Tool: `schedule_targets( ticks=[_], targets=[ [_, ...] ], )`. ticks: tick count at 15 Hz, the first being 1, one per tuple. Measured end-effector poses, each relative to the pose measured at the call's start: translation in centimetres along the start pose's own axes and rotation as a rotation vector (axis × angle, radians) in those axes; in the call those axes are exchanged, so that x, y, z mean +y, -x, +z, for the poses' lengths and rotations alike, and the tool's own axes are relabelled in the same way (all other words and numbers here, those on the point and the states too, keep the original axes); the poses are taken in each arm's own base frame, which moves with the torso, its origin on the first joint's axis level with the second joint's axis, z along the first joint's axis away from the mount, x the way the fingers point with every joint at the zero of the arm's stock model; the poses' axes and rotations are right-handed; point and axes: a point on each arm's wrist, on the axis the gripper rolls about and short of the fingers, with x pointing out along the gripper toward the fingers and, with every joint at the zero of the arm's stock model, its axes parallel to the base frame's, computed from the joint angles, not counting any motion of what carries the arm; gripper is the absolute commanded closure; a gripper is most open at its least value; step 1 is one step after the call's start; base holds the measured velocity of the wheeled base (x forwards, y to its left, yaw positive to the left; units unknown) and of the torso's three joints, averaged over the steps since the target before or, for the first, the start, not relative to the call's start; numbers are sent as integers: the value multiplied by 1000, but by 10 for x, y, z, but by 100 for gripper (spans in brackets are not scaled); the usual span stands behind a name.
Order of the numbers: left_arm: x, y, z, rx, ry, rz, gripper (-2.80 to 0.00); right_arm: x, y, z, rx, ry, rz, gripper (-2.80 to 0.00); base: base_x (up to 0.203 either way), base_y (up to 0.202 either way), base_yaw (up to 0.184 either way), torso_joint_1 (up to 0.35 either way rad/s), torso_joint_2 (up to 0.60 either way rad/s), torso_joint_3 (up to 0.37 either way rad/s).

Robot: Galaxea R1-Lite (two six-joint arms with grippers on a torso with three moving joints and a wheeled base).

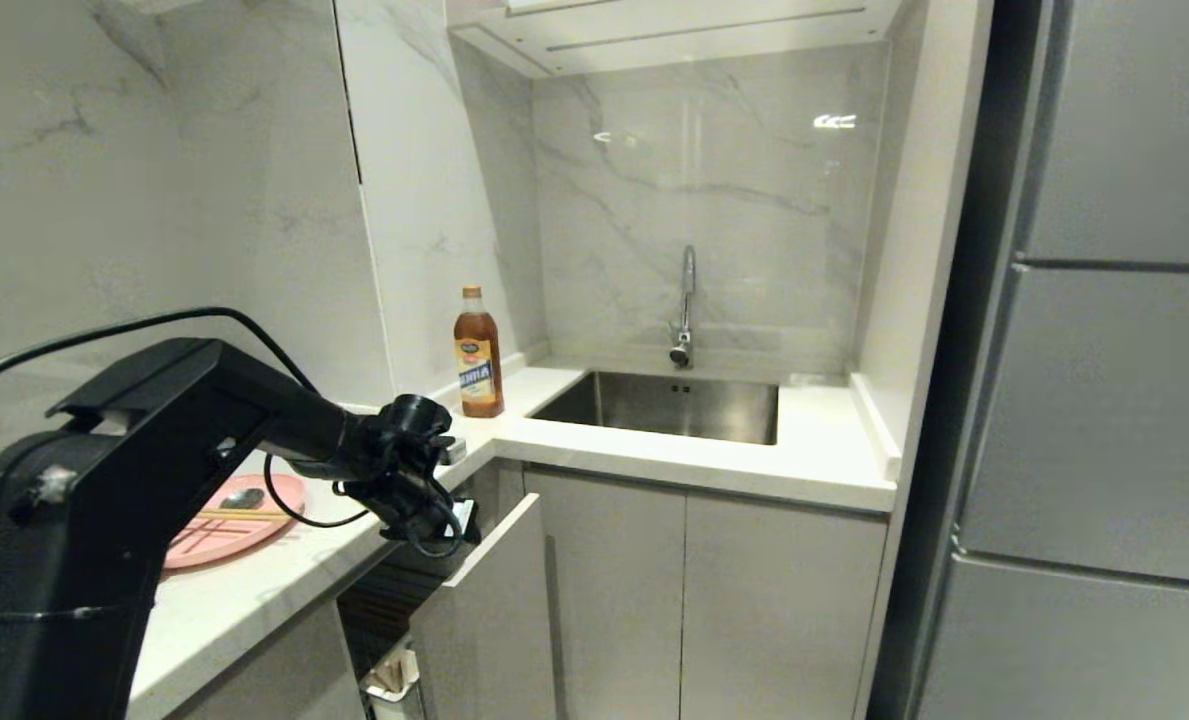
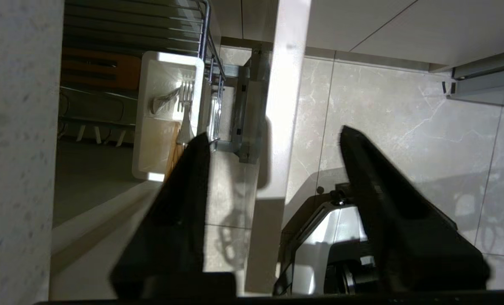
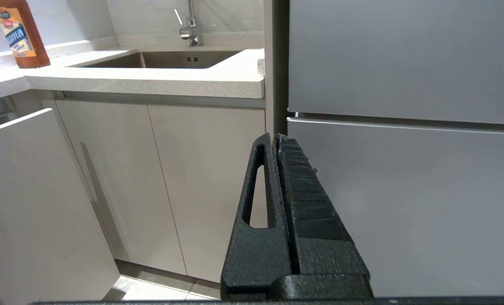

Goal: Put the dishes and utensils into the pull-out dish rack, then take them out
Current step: Open the cupboard

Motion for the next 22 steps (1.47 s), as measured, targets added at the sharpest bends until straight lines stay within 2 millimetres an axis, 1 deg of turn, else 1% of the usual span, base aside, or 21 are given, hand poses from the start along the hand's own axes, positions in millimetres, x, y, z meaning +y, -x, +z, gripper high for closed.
schedule_targets(
  ticks=[7,11,14,18,22],
  targets=[
    [-8,-20,2,-5,-24,18,-280,0,0,0,0,0,0,0,0,0,0,0,0,0],
    [-13,-39,5,-76,-32,95,-280,0,0,0,0,0,0,0,0,0,0,0,0,0],
    [-17,-51,2,-78,-34,96,-280,0,0,0,0,0,0,0,0,0,0,0,0,0],
    [-23,-62,-4,-46,-26,85,-280,0,0,0,0,0,0,0,0,0,0,0,0,0],
    [-30,-66,-7,-33,-39,76,-280,0,0,0,0,0,0,0,0,0,0,0,0,0]
  ],
)
